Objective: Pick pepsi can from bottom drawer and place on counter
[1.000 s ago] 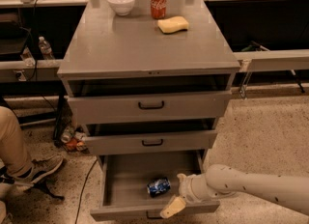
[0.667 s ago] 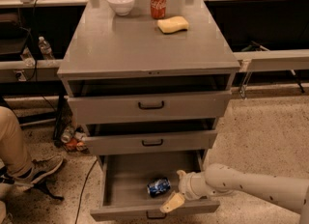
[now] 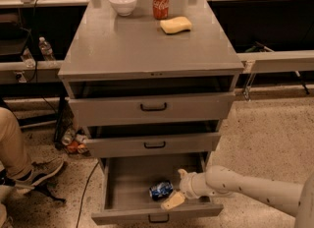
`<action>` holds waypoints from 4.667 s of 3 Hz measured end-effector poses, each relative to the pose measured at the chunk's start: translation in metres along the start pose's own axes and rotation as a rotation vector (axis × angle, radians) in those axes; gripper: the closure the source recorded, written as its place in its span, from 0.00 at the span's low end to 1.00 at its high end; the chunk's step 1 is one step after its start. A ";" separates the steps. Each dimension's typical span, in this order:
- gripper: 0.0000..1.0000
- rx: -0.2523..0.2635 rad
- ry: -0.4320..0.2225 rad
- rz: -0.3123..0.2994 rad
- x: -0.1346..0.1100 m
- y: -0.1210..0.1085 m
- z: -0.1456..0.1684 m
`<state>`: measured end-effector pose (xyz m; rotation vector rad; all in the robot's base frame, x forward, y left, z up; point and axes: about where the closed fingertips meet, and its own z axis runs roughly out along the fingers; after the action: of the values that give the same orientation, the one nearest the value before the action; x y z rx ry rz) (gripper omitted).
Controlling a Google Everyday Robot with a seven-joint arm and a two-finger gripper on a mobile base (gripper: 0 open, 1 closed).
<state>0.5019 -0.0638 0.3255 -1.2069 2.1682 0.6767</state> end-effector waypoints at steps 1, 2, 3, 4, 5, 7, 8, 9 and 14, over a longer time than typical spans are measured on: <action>0.00 -0.017 0.006 -0.060 -0.004 -0.007 0.019; 0.00 -0.030 0.034 -0.119 -0.001 -0.020 0.044; 0.00 -0.018 0.047 -0.161 0.002 -0.033 0.062; 0.00 -0.007 0.020 -0.201 0.007 -0.048 0.085; 0.00 -0.050 -0.013 -0.237 0.020 -0.071 0.103; 0.00 -0.098 -0.027 -0.253 0.040 -0.102 0.118; 0.00 -0.107 -0.033 -0.271 0.047 -0.104 0.125; 0.00 -0.121 -0.028 -0.287 0.055 -0.101 0.133; 0.50 -0.127 0.005 -0.373 0.075 -0.096 0.195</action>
Offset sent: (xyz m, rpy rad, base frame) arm 0.0533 0.0305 -0.0625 -0.0961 -0.0717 0.1815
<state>0.5969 -0.0233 0.1200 -1.6254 1.8518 0.6537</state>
